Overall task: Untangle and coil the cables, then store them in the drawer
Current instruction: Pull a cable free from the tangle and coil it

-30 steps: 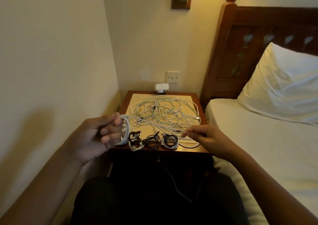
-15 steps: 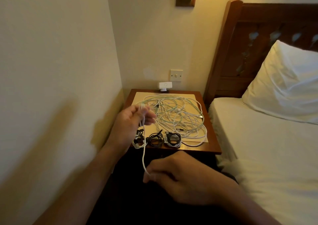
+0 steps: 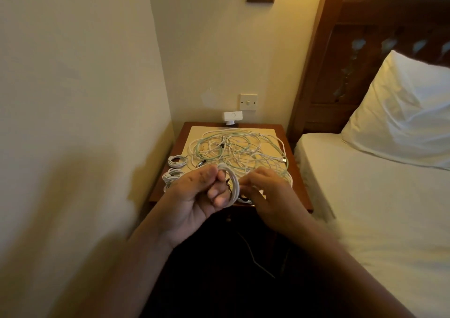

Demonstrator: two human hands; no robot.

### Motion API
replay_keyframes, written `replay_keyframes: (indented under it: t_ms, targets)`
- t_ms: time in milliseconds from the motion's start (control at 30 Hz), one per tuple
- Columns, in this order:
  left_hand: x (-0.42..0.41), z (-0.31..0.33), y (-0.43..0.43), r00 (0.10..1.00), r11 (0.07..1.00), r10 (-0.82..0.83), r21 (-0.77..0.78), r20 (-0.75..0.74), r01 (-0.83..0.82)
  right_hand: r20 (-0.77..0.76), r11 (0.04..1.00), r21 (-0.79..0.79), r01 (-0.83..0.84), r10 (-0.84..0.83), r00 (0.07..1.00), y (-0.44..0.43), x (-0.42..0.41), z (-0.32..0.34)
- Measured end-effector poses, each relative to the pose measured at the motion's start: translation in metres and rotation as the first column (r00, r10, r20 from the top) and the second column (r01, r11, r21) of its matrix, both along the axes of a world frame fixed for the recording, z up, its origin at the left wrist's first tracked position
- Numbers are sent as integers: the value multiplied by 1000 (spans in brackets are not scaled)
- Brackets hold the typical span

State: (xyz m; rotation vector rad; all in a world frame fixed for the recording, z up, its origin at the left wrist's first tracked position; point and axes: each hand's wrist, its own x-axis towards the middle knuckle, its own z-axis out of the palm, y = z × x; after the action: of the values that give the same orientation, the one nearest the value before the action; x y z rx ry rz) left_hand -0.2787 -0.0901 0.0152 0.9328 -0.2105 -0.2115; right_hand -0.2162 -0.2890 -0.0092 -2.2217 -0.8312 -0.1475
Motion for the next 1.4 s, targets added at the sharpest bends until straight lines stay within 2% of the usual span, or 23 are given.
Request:
replay_keyframes:
  t_ms: [100,200,267,367,467,533,600,767,867,1000,1167,1267,1400]
  targets:
    - [1,-7,-12,988,994,77,-72,-132,-87,7,995,-93,-41,42,999,7,-5,-14]
    - [-2,-18,-12,962,986,102,-99,-253,-131,-154,998,-61,-35,25,988,1,-6,-16]
    - [-4,-26,-11,947,986,133,-59,-292,-157,-289,993,92,68,-38,956,-3,-8,-19]
    - [-6,-36,-16,935,989,146,30,-323,-144,-544,863,431,263,16,839,0,-14,-21]
    - [-9,-41,-25,941,995,101,50,-324,-89,-609,789,497,360,22,793,3,-18,-28]
    - [-12,-42,-29,954,995,88,62,-288,-74,-673,725,544,423,76,736,7,-23,-31]
    - [-13,-43,-30,962,983,124,163,-245,-85,-719,676,569,468,134,682,7,-26,-33]
    - [-15,-56,-30,931,844,349,467,-105,-263,-786,656,565,501,244,567,6,-28,-38]
    - [-16,-59,-32,915,754,402,579,-31,-311,-809,704,543,458,290,512,12,-29,-45]
    - [-14,-65,-29,871,613,485,679,81,-405,-827,805,475,355,271,493,14,-31,-49]
    - [-16,-77,-26,828,393,479,772,291,-499,-855,827,444,344,276,440,17,-34,-48]
    - [-22,-74,-30,829,335,421,787,367,-519,-870,875,357,326,184,458,21,-35,-48]
    - [-24,-71,-26,823,319,406,782,397,-535,-864,876,393,279,248,439,14,-33,-47]
